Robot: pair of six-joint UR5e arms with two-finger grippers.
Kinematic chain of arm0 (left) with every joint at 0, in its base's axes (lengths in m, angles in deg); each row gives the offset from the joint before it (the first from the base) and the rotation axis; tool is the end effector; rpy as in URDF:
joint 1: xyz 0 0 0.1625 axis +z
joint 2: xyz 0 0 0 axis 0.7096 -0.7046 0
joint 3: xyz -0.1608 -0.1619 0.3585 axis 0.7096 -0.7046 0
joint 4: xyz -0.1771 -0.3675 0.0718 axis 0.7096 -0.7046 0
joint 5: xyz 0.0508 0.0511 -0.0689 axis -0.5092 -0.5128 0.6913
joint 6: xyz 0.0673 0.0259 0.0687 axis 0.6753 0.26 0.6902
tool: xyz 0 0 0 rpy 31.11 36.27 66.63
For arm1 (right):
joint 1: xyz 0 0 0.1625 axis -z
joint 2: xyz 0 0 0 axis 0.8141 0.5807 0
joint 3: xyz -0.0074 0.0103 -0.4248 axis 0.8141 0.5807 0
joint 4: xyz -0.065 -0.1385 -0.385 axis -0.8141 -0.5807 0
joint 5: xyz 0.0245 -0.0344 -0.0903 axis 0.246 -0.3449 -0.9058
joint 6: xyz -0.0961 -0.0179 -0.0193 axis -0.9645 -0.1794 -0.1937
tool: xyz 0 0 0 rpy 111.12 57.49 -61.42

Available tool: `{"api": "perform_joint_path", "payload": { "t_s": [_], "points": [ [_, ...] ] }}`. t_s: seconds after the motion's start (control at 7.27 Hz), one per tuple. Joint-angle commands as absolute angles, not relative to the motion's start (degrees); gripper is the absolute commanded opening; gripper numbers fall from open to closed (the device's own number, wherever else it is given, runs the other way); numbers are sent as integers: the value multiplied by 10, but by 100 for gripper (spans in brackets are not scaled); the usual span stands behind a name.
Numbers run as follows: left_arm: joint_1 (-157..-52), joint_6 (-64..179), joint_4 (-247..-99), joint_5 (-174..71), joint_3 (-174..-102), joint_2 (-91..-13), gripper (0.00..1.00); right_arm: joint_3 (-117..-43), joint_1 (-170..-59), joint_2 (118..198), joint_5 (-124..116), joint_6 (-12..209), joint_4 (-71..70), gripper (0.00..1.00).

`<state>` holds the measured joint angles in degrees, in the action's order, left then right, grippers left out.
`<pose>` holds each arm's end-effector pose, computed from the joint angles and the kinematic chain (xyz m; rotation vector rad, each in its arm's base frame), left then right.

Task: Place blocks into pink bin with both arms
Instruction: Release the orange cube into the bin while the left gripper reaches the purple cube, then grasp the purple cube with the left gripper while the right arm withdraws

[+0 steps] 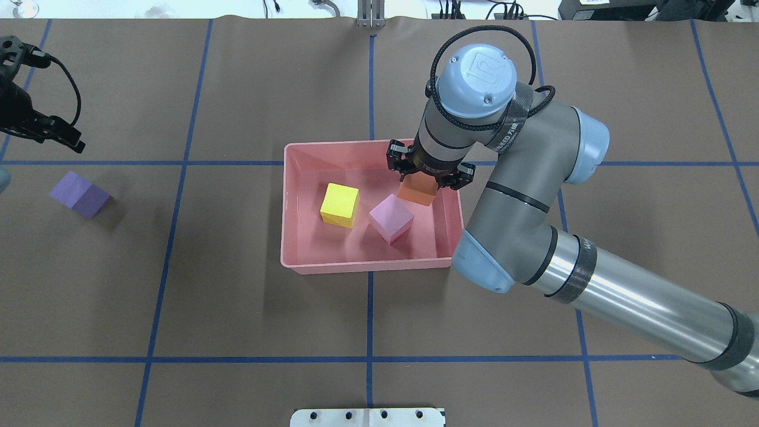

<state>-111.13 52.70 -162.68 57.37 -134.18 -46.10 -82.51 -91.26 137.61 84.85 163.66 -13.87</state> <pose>0.1852 -0.5839 0.5251 0.1606 0.8053 0.2411 -0.4918 -0.4872 0.1952 -0.0326 -0.8761 0.3117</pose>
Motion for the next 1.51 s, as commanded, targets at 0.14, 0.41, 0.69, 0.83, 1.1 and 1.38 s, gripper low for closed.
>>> {"api": "perform_joint_path", "payload": {
  "t_s": [0.14,0.41,0.69,0.83,1.1,1.38],
  "points": [
    [-1091,570,-1626,576,-1338,-461,87,-832,-912,1377,833,1627,-139,100],
    [-1081,579,-1626,572,-1338,-451,87,-850,-937,1392,865,1590,-139,100],
    [-1068,578,-1624,575,-1337,-443,87,-895,-998,1438,934,1541,-139,100],
    [-1055,572,-1625,576,-1337,-437,87,-899,-1025,1456,960,1506,-140,100],
    [-1051,575,-1626,576,-1336,-435,87,-904,-1068,1493,989,1439,-139,100],
    [-1050,576,-1626,570,-1335,-434,87,-904,-1088,1504,1009,1422,-139,100]
  ]
}}
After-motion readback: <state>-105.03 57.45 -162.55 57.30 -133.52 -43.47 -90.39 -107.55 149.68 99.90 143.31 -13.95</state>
